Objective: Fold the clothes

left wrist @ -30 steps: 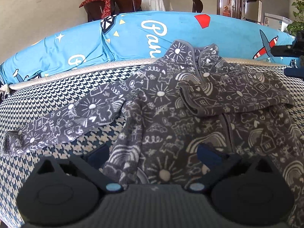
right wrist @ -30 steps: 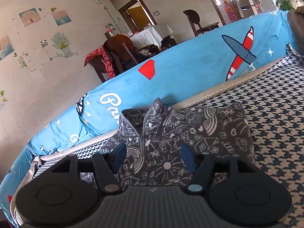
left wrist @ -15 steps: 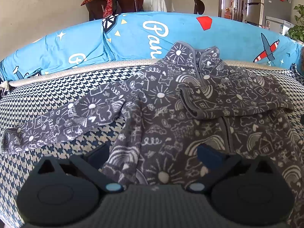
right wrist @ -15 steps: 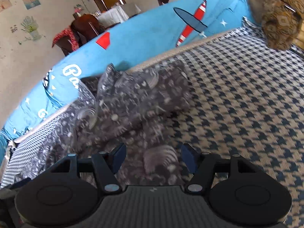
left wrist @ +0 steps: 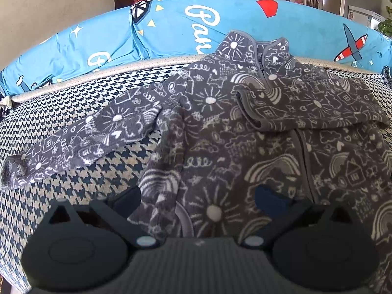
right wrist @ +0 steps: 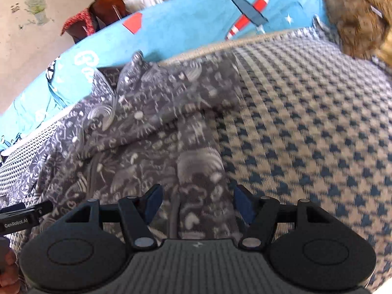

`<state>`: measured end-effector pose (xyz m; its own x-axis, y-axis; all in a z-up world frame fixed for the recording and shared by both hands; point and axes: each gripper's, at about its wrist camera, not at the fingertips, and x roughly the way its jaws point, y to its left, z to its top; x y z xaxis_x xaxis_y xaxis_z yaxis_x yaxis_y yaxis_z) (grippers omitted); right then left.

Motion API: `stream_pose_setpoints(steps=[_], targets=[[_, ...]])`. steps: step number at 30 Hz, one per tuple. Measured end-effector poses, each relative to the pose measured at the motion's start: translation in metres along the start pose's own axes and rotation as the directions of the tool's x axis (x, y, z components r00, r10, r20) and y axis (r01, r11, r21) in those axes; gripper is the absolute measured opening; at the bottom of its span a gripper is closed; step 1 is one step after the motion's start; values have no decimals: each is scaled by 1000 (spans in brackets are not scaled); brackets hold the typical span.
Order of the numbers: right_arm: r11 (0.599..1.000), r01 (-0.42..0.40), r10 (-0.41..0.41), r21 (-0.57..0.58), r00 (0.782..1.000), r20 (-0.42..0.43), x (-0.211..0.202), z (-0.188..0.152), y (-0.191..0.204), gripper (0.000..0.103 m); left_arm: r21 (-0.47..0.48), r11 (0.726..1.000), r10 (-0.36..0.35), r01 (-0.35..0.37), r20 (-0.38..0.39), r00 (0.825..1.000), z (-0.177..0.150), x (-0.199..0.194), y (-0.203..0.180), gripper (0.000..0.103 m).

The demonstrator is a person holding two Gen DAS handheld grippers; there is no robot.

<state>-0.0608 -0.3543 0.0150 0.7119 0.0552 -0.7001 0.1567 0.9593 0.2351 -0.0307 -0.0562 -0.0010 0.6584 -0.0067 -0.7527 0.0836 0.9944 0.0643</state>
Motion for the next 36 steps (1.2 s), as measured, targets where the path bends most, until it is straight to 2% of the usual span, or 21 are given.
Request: stream_pose_setpoints(steps=[7, 13, 19, 23, 29, 33, 36], targets=[[983, -99, 110, -157, 992, 66, 1, 18, 43, 65, -51, 999, -11, 11, -12, 1000, 7, 4, 8, 103], [946, -176, 191, -274, 981, 31, 26, 32, 82, 65, -57, 998, -2, 1, -13, 1000, 23, 8, 12, 103], [879, -241, 262, -411, 965, -4, 50, 34, 119, 65, -38, 999, 15, -15, -9, 1000, 39, 15, 27, 103], [838, -249, 275, -486, 961, -17, 68, 31, 138, 65, -76, 995, 59, -60, -17, 998, 44, 23, 47, 103], [797, -263, 289, -544, 957, -39, 90, 28, 161, 64, -187, 982, 21, -30, -51, 998, 38, 25, 69, 103], [768, -234, 260, -596, 965, -43, 104, 23, 172, 64, -185, 982, 20, -28, -41, 999, 37, 21, 70, 103], [757, -206, 230, -620, 972, -41, 115, 21, 175, 59, -195, 981, 8, -15, -38, 999, 37, 18, 71, 103]])
